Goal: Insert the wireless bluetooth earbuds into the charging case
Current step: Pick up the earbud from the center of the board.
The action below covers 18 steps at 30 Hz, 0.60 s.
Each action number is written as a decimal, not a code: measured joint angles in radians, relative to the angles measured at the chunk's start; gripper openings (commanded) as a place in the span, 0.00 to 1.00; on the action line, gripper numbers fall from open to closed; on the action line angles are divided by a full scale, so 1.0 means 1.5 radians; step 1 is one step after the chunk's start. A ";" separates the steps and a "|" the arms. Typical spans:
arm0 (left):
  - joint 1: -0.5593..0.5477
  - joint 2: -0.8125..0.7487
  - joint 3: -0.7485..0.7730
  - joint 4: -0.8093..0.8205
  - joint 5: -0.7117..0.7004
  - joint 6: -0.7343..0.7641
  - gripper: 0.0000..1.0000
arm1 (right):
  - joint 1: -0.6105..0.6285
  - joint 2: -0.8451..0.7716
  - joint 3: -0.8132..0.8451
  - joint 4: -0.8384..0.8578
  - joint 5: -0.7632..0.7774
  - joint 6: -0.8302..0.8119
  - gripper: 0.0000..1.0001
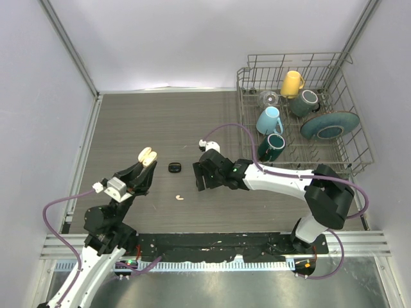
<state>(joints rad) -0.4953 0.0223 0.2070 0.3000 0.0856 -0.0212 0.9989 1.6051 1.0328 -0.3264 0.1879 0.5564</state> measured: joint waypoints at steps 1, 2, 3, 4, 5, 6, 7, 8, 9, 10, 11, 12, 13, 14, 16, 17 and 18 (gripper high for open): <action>0.000 0.000 -0.001 0.002 0.000 -0.001 0.00 | 0.000 -0.003 0.000 0.007 -0.004 -0.001 0.72; 0.000 0.000 -0.001 0.003 -0.002 -0.001 0.00 | 0.000 -0.005 0.000 0.014 -0.009 -0.001 0.72; 0.000 0.000 -0.002 0.004 -0.004 0.000 0.00 | 0.000 -0.005 0.000 0.022 -0.012 -0.003 0.72; 0.000 0.000 -0.004 0.005 -0.005 0.000 0.00 | 0.000 -0.005 0.001 0.027 -0.018 -0.004 0.72; 0.000 0.000 -0.006 0.006 -0.007 0.000 0.00 | 0.000 -0.004 0.004 0.028 -0.024 -0.005 0.72; 0.000 0.000 -0.008 0.006 -0.008 0.000 0.00 | 0.000 0.000 0.008 0.029 -0.028 -0.007 0.72; 0.000 0.000 -0.010 0.006 -0.009 0.000 0.00 | 0.000 0.006 0.017 0.029 -0.033 -0.009 0.72; 0.000 0.000 -0.011 0.006 -0.009 0.001 0.00 | 0.001 0.017 0.028 0.030 -0.038 -0.013 0.72; 0.000 0.000 -0.014 0.007 -0.009 0.001 0.00 | 0.002 0.031 0.041 0.032 -0.040 -0.017 0.72; 0.000 0.000 -0.017 0.008 -0.010 0.001 0.00 | 0.004 0.049 0.059 0.036 -0.042 -0.020 0.71; 0.000 0.000 -0.020 0.010 -0.010 0.001 0.00 | 0.006 0.065 0.072 0.038 -0.044 -0.022 0.71; 0.000 0.000 -0.024 0.012 -0.013 0.001 0.00 | 0.007 0.079 0.083 0.038 -0.045 -0.024 0.71; 0.000 0.000 -0.028 0.013 -0.017 0.002 0.00 | 0.010 0.098 0.100 0.037 -0.047 -0.025 0.71; 0.000 0.000 -0.031 0.013 -0.021 0.002 0.00 | 0.014 0.116 0.115 0.037 -0.048 -0.027 0.70; 0.000 0.000 -0.035 0.014 -0.031 0.003 0.00 | 0.020 0.145 0.135 0.037 -0.048 -0.031 0.69; 0.000 0.000 -0.036 0.014 -0.038 0.003 0.00 | 0.023 0.156 0.140 0.038 -0.048 -0.032 0.68; 0.000 0.000 -0.036 0.014 -0.046 0.003 0.00 | 0.025 0.166 0.145 0.038 -0.050 -0.032 0.67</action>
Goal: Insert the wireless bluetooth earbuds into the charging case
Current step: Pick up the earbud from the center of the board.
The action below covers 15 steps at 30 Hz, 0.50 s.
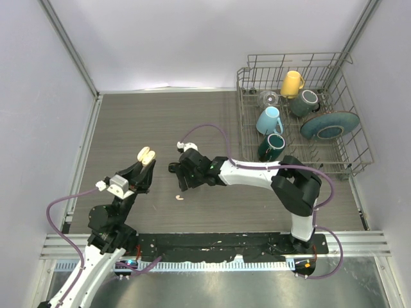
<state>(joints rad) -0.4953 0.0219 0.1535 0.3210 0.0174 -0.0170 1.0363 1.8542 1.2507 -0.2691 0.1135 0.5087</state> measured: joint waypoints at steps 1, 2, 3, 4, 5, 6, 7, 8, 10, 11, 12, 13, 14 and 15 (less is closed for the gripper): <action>0.000 0.000 0.000 0.001 -0.008 0.000 0.00 | 0.002 0.007 0.002 0.001 -0.001 -0.001 0.67; 0.000 0.000 0.000 0.001 -0.014 0.002 0.00 | 0.003 0.013 0.003 0.002 -0.003 0.000 0.67; 0.000 0.000 0.000 0.001 -0.019 0.004 0.00 | 0.004 0.019 0.003 0.002 -0.005 0.000 0.66; 0.000 0.000 0.000 0.002 -0.025 0.006 0.00 | 0.005 0.023 0.003 0.002 -0.008 0.001 0.66; 0.000 0.000 0.000 0.002 -0.030 0.008 0.00 | 0.006 0.025 0.003 0.004 -0.011 0.001 0.65; 0.000 0.000 -0.001 0.002 -0.035 0.012 0.00 | 0.007 0.026 0.003 0.005 -0.014 0.002 0.65; 0.000 0.000 -0.001 0.002 -0.040 0.015 0.00 | 0.009 0.026 0.003 0.008 -0.015 0.002 0.65; 0.000 0.000 -0.003 0.002 -0.046 0.017 0.00 | 0.011 0.026 0.003 0.013 -0.016 0.004 0.64; 0.000 -0.001 -0.006 0.002 -0.055 0.018 0.00 | 0.013 0.026 0.002 0.024 -0.015 0.006 0.63; 0.000 -0.003 -0.008 0.002 -0.060 0.018 0.00 | 0.015 0.026 0.001 0.030 -0.014 0.008 0.63; 0.000 -0.005 -0.009 0.002 -0.065 0.019 0.00 | 0.018 0.026 -0.001 0.036 -0.012 0.008 0.62; 0.000 -0.006 -0.010 0.002 -0.069 0.019 0.00 | 0.022 0.026 -0.003 0.042 -0.008 0.009 0.62; 0.000 -0.007 -0.010 0.002 -0.072 0.019 0.00 | 0.027 0.026 -0.006 0.047 -0.004 0.009 0.62; 0.000 -0.007 -0.010 0.002 -0.075 0.020 0.00 | 0.033 0.026 -0.008 0.050 0.000 0.009 0.61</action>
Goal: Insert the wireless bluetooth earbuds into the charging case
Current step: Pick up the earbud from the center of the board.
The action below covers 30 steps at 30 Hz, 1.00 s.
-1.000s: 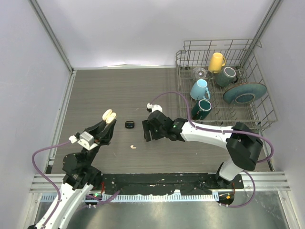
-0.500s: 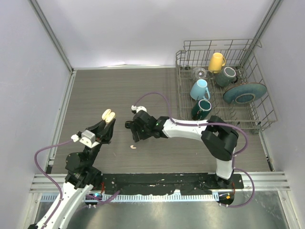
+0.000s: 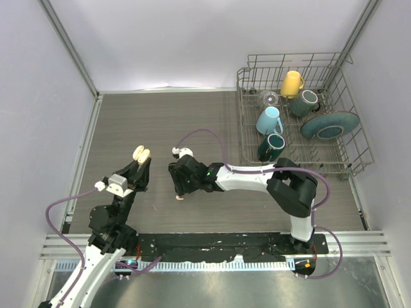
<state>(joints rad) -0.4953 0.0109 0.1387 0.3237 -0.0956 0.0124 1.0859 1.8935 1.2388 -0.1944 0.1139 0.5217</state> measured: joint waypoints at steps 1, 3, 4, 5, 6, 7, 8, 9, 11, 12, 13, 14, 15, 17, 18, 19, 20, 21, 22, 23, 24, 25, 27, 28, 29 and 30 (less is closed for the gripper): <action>0.000 0.000 0.000 0.000 -0.002 0.000 0.00 | 0.007 0.000 -0.002 0.003 0.006 0.000 0.61; 0.000 0.000 0.000 0.000 -0.006 0.000 0.00 | 0.021 0.000 -0.005 0.007 0.017 0.000 0.60; 0.000 0.000 0.000 0.000 -0.009 0.000 0.00 | 0.026 0.000 -0.006 0.009 0.021 0.000 0.59; 0.000 0.000 0.000 0.000 -0.011 0.000 0.00 | 0.031 0.000 -0.007 0.011 0.026 0.000 0.59; 0.000 0.000 0.000 -0.001 -0.013 0.000 0.00 | 0.036 0.000 -0.007 0.012 0.030 0.000 0.59; 0.000 0.000 0.000 -0.001 -0.016 0.000 0.00 | 0.039 0.000 -0.007 0.014 0.033 0.000 0.58; 0.000 0.000 0.000 -0.002 -0.020 0.000 0.00 | 0.043 0.000 -0.007 0.016 0.036 0.000 0.57; 0.000 0.000 0.000 -0.003 -0.025 0.000 0.00 | 0.045 0.000 -0.007 0.018 0.038 0.000 0.57; 0.000 0.000 0.000 -0.005 -0.033 0.000 0.00 | 0.045 0.000 -0.007 0.020 0.042 0.000 0.56; 0.000 0.000 0.000 -0.006 -0.036 0.000 0.00 | 0.045 0.000 -0.007 0.021 0.045 0.000 0.56; 0.000 0.000 0.000 -0.007 -0.040 0.000 0.00 | 0.045 0.000 -0.007 0.021 0.046 0.000 0.55; 0.000 0.000 0.000 -0.009 -0.043 0.000 0.00 | 0.045 0.000 -0.007 0.021 0.048 0.000 0.54; 0.000 0.000 0.000 -0.010 -0.047 0.000 0.00 | 0.045 0.000 -0.007 0.021 0.049 0.000 0.54; 0.000 0.000 0.000 -0.012 -0.051 0.000 0.00 | 0.045 0.000 -0.007 0.021 0.053 -0.001 0.53; 0.000 0.000 0.000 -0.013 -0.053 0.000 0.00 | 0.045 0.000 -0.007 0.021 0.054 -0.001 0.52; 0.000 0.000 0.000 -0.014 -0.055 0.000 0.00 | 0.045 0.000 -0.007 0.021 0.055 -0.001 0.52; 0.000 0.000 0.000 -0.015 -0.058 0.000 0.00 | 0.045 0.000 -0.007 0.021 0.056 -0.001 0.52; 0.000 0.000 0.000 -0.015 -0.059 0.000 0.00 | 0.045 0.000 -0.007 0.021 0.056 -0.001 0.52; 0.000 0.000 0.000 -0.015 -0.062 0.000 0.00 | 0.045 0.000 -0.007 0.021 0.056 -0.001 0.52; 0.000 0.000 0.000 -0.015 -0.064 0.000 0.00 | 0.045 0.000 -0.007 0.021 0.055 -0.001 0.52; 0.000 0.000 0.000 -0.015 -0.064 0.000 0.00 | 0.045 0.001 -0.007 0.021 0.055 -0.001 0.52; 0.000 0.000 0.000 -0.015 -0.066 0.000 0.00 | 0.045 0.002 -0.007 0.020 0.055 -0.001 0.52; 0.000 0.000 0.000 -0.015 -0.069 0.000 0.00 | 0.045 0.006 -0.005 0.020 0.054 -0.003 0.52; 0.000 0.000 0.000 -0.015 -0.070 0.000 0.00 | 0.045 0.009 -0.003 0.020 0.054 -0.003 0.51; 0.000 0.000 0.000 -0.015 -0.071 0.000 0.00 | 0.045 0.013 -0.001 0.020 0.052 -0.004 0.51; 0.000 0.000 0.000 -0.015 -0.072 0.000 0.00 | 0.045 0.017 0.002 0.019 0.050 -0.005 0.51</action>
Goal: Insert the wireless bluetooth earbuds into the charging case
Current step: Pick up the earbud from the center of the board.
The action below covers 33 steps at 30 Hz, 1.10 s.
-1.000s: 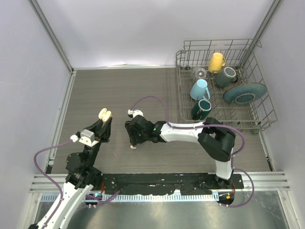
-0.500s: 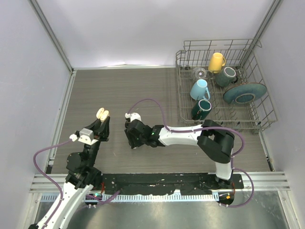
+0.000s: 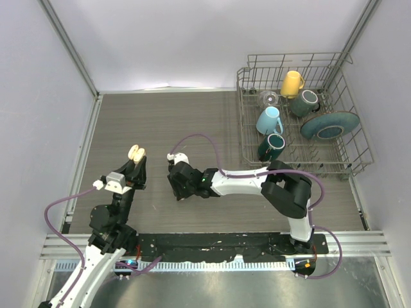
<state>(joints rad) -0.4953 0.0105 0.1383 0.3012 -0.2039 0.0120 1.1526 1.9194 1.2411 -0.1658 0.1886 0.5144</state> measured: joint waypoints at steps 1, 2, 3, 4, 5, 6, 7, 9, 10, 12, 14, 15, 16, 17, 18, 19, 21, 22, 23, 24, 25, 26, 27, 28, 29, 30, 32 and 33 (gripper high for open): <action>0.000 0.000 0.000 0.000 -0.002 0.000 0.00 | 0.000 0.005 0.003 -0.001 -0.002 -0.001 0.51; 0.000 0.000 0.000 0.000 -0.003 0.000 0.00 | 0.000 0.010 0.007 -0.003 -0.004 -0.002 0.51; 0.000 0.000 0.000 0.000 -0.004 0.000 0.00 | 0.000 0.016 0.009 -0.005 -0.006 -0.003 0.51; 0.000 0.000 0.000 0.000 -0.004 0.000 0.00 | 0.000 0.018 0.011 -0.005 -0.007 -0.004 0.51; 0.000 0.000 0.000 0.000 -0.004 0.000 0.00 | 0.000 0.020 0.012 -0.006 -0.009 -0.004 0.50; 0.000 0.000 0.000 0.000 -0.004 0.000 0.00 | 0.000 0.021 0.013 -0.008 -0.010 -0.004 0.50; 0.000 0.000 0.000 0.000 -0.004 0.000 0.00 | 0.000 0.022 0.015 -0.011 -0.012 -0.005 0.50; 0.000 0.000 0.000 -0.001 -0.004 0.000 0.00 | 0.000 0.023 0.019 -0.012 -0.013 -0.005 0.49; 0.000 0.000 0.000 -0.001 -0.004 0.000 0.00 | 0.000 0.023 0.020 -0.012 -0.013 -0.006 0.48; 0.000 0.000 0.000 -0.001 -0.005 0.000 0.00 | 0.000 0.023 0.024 -0.016 -0.013 -0.006 0.47; 0.000 0.000 0.000 -0.002 -0.005 0.000 0.00 | 0.001 0.029 0.033 -0.020 -0.012 -0.006 0.47; 0.000 0.000 0.000 -0.002 -0.005 0.000 0.00 | 0.001 0.033 0.036 -0.022 -0.012 -0.008 0.47; 0.000 0.000 0.000 -0.003 -0.006 0.000 0.00 | 0.002 0.036 0.040 -0.024 -0.012 -0.008 0.47; 0.000 0.000 0.000 -0.003 -0.007 0.000 0.00 | 0.003 0.040 0.042 -0.027 -0.012 -0.009 0.47; 0.000 0.000 0.000 -0.003 -0.007 0.000 0.00 | 0.004 0.042 0.042 -0.028 -0.012 -0.009 0.46; 0.000 0.000 0.000 -0.003 -0.007 0.000 0.00 | 0.005 0.045 0.043 -0.031 -0.012 -0.010 0.46; 0.000 0.000 0.000 -0.004 -0.008 0.000 0.00 | 0.007 0.048 0.043 -0.034 -0.012 -0.010 0.45; 0.000 0.000 0.000 -0.004 -0.008 0.000 0.00 | 0.008 0.049 0.043 -0.034 -0.011 -0.011 0.45; 0.000 0.000 0.000 -0.005 -0.009 0.000 0.00 | 0.008 0.049 0.043 -0.034 -0.011 -0.011 0.44; 0.000 0.000 0.000 -0.005 -0.009 0.000 0.00 | 0.008 0.049 0.043 -0.034 -0.011 -0.011 0.43; 0.000 0.000 0.000 -0.005 -0.009 0.000 0.00 | 0.008 0.049 0.043 -0.035 -0.011 -0.011 0.43; 0.000 0.000 0.000 -0.005 -0.009 0.000 0.00 | 0.008 0.049 0.043 -0.035 -0.011 -0.010 0.42; 0.000 0.000 0.000 -0.005 -0.009 -0.001 0.00 | 0.008 0.049 0.044 -0.035 -0.010 -0.010 0.41; 0.000 0.000 0.000 -0.005 -0.009 -0.001 0.00 | 0.008 0.049 0.045 -0.037 -0.009 -0.010 0.40; 0.000 0.000 0.000 -0.005 -0.009 -0.001 0.00 | 0.008 0.051 0.048 -0.041 -0.006 -0.010 0.40; 0.000 0.000 0.000 -0.005 -0.009 -0.001 0.00 | 0.008 0.053 0.051 -0.045 -0.004 -0.010 0.39; 0.000 0.000 0.000 -0.005 -0.009 -0.001 0.00 | 0.008 0.056 0.057 -0.052 0.003 -0.008 0.38; 0.000 0.000 0.000 -0.005 -0.009 -0.001 0.00 | 0.008 0.056 0.058 -0.055 0.007 -0.007 0.36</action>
<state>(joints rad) -0.4953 0.0105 0.1379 0.2935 -0.2173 0.0109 1.1641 2.0041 1.3289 -0.2489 0.1986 0.5037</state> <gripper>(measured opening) 0.310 0.386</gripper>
